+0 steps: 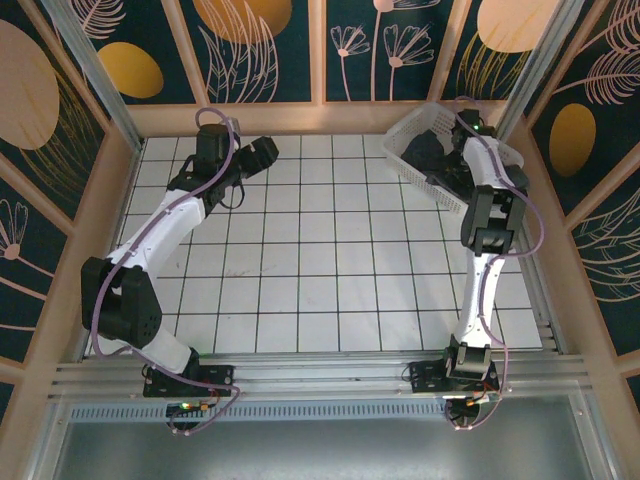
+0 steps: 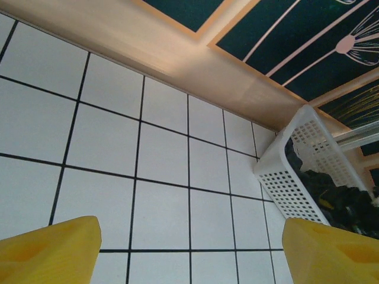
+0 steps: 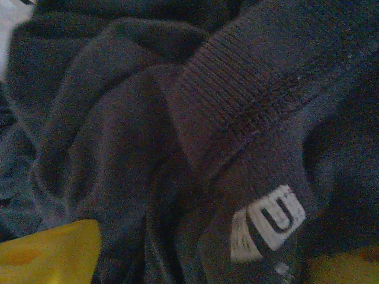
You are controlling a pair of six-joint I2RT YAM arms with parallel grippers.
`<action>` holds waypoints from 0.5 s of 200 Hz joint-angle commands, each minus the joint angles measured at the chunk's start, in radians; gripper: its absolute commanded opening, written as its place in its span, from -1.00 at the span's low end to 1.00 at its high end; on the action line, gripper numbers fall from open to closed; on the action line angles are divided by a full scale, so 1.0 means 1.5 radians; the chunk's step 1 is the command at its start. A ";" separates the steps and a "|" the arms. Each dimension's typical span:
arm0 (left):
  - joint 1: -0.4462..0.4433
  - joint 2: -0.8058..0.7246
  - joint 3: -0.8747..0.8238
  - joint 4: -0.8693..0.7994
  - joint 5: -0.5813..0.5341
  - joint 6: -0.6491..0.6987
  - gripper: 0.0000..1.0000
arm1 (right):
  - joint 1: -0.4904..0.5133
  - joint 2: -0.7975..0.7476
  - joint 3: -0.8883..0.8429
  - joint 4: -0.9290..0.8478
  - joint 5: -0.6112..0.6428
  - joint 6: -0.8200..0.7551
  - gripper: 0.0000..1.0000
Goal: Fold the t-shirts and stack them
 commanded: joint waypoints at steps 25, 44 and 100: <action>-0.002 -0.006 0.038 -0.012 0.013 0.007 0.46 | 0.012 0.000 0.035 0.036 -0.020 0.019 -0.67; -0.004 -0.011 0.045 -0.015 0.013 0.009 0.39 | 0.027 -0.069 0.040 0.091 0.032 -0.017 -1.00; -0.003 -0.024 0.064 -0.048 -0.046 0.005 0.29 | 0.067 -0.281 0.065 0.281 0.075 -0.146 -1.00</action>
